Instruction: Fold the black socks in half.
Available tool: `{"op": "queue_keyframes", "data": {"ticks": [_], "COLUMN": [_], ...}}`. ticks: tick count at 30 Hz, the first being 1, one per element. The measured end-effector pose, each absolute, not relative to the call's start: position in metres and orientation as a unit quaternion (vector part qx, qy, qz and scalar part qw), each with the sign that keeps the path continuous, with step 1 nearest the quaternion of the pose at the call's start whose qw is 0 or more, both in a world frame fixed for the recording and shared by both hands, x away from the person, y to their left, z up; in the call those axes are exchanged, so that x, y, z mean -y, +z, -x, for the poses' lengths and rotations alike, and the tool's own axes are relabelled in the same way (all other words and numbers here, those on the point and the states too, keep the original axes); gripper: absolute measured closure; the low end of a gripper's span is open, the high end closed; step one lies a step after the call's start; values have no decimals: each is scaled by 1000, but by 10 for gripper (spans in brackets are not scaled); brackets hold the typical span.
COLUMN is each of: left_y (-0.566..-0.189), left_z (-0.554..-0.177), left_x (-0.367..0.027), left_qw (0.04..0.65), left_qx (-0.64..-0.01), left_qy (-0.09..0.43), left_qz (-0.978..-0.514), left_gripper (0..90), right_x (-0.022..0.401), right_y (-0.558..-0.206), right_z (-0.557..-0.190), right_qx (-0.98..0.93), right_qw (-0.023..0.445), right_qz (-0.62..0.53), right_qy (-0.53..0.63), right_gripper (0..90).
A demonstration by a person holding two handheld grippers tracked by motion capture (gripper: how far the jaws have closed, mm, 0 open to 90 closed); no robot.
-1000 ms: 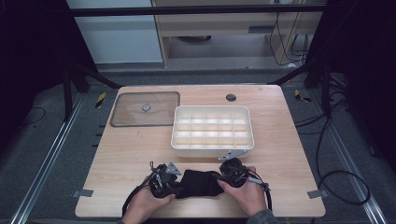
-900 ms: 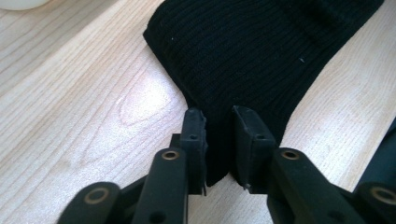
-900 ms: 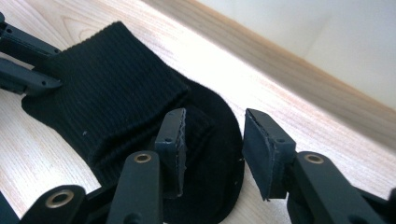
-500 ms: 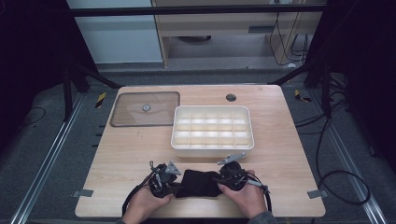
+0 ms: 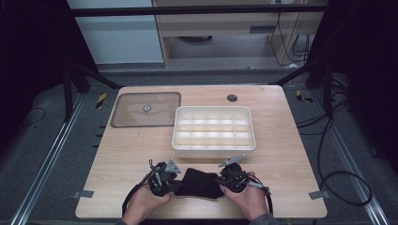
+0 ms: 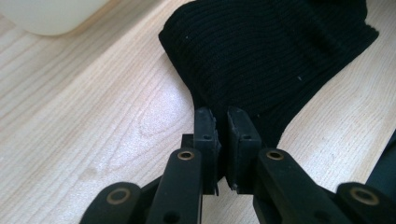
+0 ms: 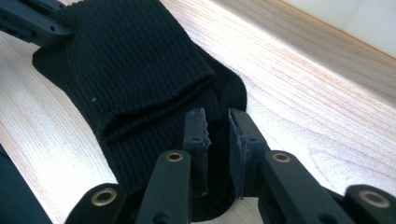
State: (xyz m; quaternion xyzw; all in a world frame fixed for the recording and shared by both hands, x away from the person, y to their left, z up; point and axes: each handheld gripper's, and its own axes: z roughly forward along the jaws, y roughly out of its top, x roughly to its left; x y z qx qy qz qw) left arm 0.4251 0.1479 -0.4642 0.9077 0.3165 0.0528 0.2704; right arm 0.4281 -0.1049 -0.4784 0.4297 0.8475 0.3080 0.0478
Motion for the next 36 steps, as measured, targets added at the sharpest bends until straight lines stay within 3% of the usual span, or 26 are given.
{"op": "queue_keyframes", "data": {"ticks": [36], "left_y": [-438], "left_z": [-427], "left_x": [-140], "left_qw": [288], "left_qx": [-294], "left_qy": [72], "left_qz": [-908], "left_gripper": [839], "right_x": [98], "right_y": [-470], "right_z": [-427], "right_qx": [-853], "right_qw": [54], "right_qz": [-417], "right_qy": [310], "right_gripper": [792]}}
